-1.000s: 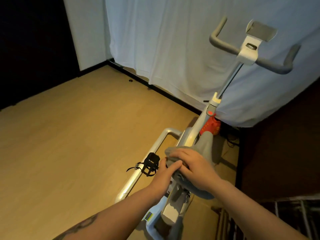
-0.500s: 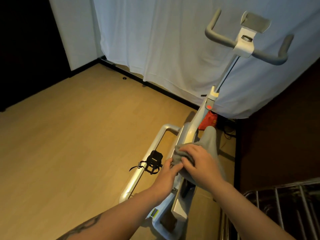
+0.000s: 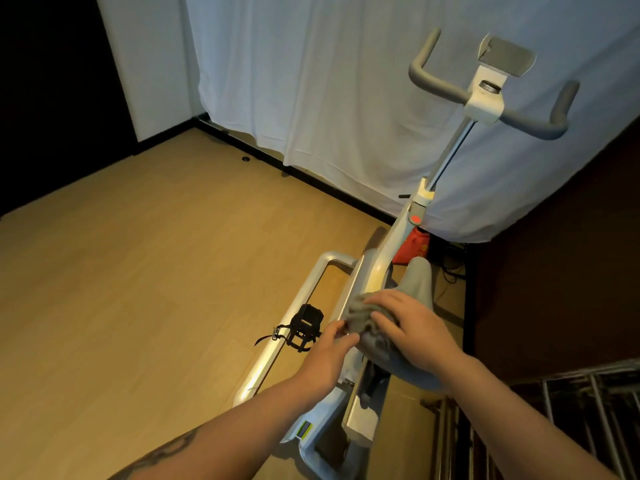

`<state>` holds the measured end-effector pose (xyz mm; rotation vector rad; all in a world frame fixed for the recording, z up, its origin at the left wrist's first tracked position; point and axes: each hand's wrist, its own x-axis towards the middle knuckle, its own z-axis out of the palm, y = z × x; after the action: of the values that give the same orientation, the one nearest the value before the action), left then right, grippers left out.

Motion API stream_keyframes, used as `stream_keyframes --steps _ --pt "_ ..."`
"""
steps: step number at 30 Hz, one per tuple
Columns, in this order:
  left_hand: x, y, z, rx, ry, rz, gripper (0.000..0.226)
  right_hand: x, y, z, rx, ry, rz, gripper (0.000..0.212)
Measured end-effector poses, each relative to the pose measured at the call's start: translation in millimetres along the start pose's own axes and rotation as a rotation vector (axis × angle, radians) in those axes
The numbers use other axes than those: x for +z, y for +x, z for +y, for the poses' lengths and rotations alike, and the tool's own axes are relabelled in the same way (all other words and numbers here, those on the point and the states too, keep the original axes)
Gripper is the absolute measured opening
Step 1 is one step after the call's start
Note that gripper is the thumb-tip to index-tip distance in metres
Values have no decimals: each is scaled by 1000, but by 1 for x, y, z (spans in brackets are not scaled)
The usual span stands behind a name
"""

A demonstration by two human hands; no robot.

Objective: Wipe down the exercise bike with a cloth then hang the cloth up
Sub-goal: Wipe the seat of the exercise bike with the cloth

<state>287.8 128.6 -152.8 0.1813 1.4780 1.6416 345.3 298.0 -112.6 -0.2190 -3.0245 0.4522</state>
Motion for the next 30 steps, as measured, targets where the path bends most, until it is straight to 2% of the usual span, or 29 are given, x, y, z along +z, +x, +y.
stream_keyframes --steps 2,3,6,7,8,10,12,15,17,20,22,24,26,30 --pt "2 1 -1 0 1 21 21 9 1 -8 140 72 86 21" --pt "3 2 0 3 11 26 18 16 -2 -17 120 32 98 23" --pt "5 5 0 14 28 29 14 5 -16 -17 -195 -83 -67 35" --pt "5 5 1 19 19 28 17 -5 -13 -6 -211 -74 -146 37" --pt "7 5 2 22 6 34 19 -13 -6 4 -160 -27 -178 36" --pt "11 5 1 32 -13 60 21 -14 6 17 10 101 -86 27" --pt "16 5 -1 45 -14 65 21 -2 6 8 73 71 -13 26" --pt "19 7 -4 75 6 90 22 1 -8 1 -185 -20 -124 35" --pt "22 11 -6 87 16 105 28 -12 4 19 -198 -37 -205 36" --pt "31 13 -8 100 58 141 44 -14 22 33 -43 4 -104 30" --pt "35 14 -9 139 99 159 51 -10 17 24 -113 6 -118 30" --pt "35 15 -14 178 155 174 55 -15 9 25 -251 21 -250 36" --pt "34 17 -20 197 183 189 64 -27 20 40 -271 6 -378 39" --pt "41 13 -24 193 198 214 83 -19 46 42 -207 -56 -318 32"
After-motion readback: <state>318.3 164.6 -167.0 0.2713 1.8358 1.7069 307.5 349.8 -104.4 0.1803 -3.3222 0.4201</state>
